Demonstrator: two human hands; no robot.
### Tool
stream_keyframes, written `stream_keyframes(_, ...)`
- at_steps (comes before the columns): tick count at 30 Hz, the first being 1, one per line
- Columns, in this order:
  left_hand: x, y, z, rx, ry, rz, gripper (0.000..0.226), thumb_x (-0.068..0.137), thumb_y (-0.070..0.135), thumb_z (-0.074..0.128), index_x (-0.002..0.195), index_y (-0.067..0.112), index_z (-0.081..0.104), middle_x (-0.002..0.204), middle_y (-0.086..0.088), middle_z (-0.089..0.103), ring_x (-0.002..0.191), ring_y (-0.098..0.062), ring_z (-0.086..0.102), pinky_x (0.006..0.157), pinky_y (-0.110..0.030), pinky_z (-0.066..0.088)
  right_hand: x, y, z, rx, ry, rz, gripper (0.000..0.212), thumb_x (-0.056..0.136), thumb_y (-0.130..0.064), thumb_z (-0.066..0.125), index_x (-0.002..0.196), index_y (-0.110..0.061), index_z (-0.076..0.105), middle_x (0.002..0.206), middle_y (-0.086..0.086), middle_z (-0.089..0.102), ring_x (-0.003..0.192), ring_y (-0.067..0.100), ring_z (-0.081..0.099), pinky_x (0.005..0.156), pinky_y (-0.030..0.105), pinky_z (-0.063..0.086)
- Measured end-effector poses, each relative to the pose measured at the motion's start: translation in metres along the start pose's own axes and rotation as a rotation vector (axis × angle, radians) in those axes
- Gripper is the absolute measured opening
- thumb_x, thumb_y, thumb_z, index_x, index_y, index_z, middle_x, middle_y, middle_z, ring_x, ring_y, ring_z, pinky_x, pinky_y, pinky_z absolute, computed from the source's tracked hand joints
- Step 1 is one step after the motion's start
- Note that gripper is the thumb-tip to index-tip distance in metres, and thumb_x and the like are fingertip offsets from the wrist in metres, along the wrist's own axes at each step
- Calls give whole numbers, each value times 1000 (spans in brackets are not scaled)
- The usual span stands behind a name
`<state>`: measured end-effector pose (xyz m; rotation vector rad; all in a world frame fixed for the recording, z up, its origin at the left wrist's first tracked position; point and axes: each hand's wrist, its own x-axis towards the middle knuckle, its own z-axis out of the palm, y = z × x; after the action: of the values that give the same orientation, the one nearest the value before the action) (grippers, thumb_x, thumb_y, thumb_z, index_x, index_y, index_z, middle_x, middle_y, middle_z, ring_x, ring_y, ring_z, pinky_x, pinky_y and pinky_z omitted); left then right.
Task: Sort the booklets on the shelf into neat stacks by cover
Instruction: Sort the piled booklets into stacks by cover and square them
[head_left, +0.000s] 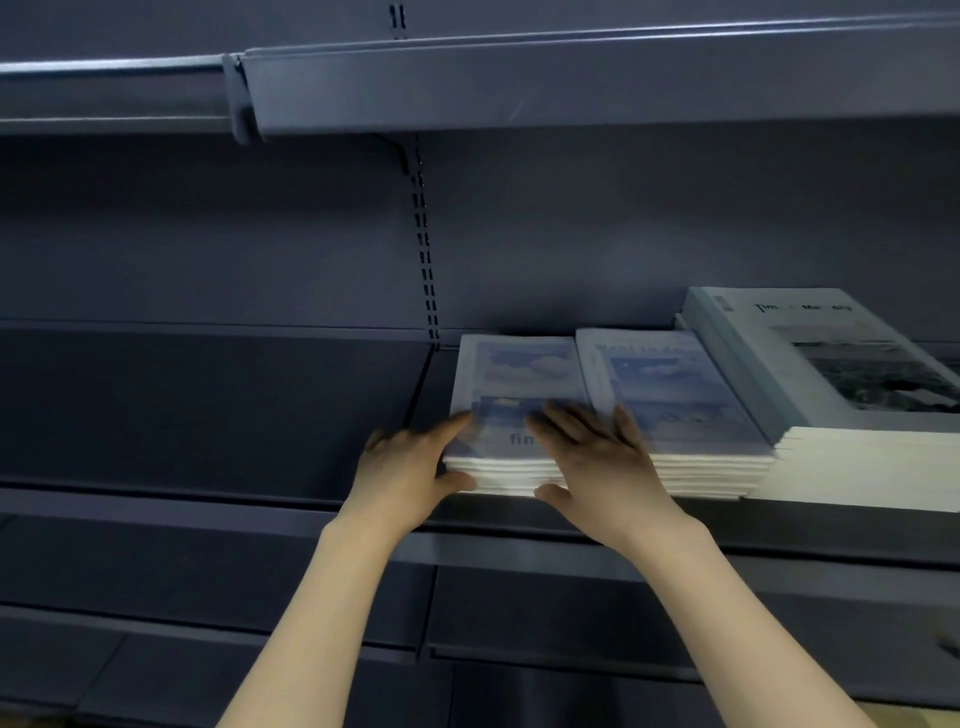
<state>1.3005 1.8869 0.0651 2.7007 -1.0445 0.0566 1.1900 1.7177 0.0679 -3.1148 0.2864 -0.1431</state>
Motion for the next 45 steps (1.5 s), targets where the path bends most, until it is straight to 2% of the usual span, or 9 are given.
stream_keyframes(4,-2,0,4,-133,-45,-54,80,84,46,59,145,43,7,135,5,51,120,-24,48,106,-40,32,3,4,-3,19,-37,-19,74,89,-42,54,147,-31,10,156,-6,5,143,17,3,115,45,-1)
stream_keyframes(8,-6,1,8,-229,-95,-98,100,78,43,69,147,35,-3,144,7,41,126,-22,43,106,-40,33,11,14,-21,84,-73,-62,68,89,-59,42,147,-32,17,156,-6,9,143,16,3,116,43,1)
stream_keyframes(19,5,-5,12,-119,-18,-115,88,79,47,65,146,38,9,121,2,60,109,-19,56,90,-37,47,51,19,-16,26,-73,-123,57,96,-52,28,146,-26,24,153,-2,23,142,19,12,115,43,8)
stream_keyframes(25,5,-9,14,-317,-18,-134,94,74,40,73,145,43,12,110,8,65,99,-10,60,87,-34,51,50,19,-8,46,-63,-132,54,97,-52,23,145,-29,26,152,-3,24,140,21,16,114,41,11)
stream_keyframes(31,2,-5,12,-381,-28,-139,93,75,32,75,145,42,14,103,11,65,92,-3,59,83,-23,48,26,15,-14,34,-100,-232,86,78,-74,44,147,-33,13,155,-5,11,142,19,6,115,45,0)
stream_keyframes(38,-1,-6,12,-507,-52,-203,95,75,29,76,146,39,13,108,6,65,96,-4,58,90,-24,47,5,15,7,-107,54,-114,85,86,-28,59,148,-32,1,156,2,4,143,24,-2,111,50,-11)
stream_keyframes(41,0,-8,10,-504,-74,-214,96,75,28,76,145,41,12,110,3,65,100,-7,59,94,-29,47,2,14,15,-133,120,-97,86,78,-24,68,147,-31,17,151,5,24,140,26,19,113,51,6)
stream_keyframes(43,0,-6,8,-471,-87,-208,96,75,28,76,145,41,11,110,2,65,101,-8,58,93,-28,46,4,14,18,-145,166,-80,94,50,-27,87,134,-30,47,132,5,53,122,28,50,103,51,33)
stream_keyframes(45,0,-6,7,-477,-94,-211,96,75,28,75,145,41,11,111,1,64,101,-9,58,93,-28,46,7,18,25,-118,236,-85,97,28,-27,93,120,-26,61,115,4,65,104,27,63,91,50,45)
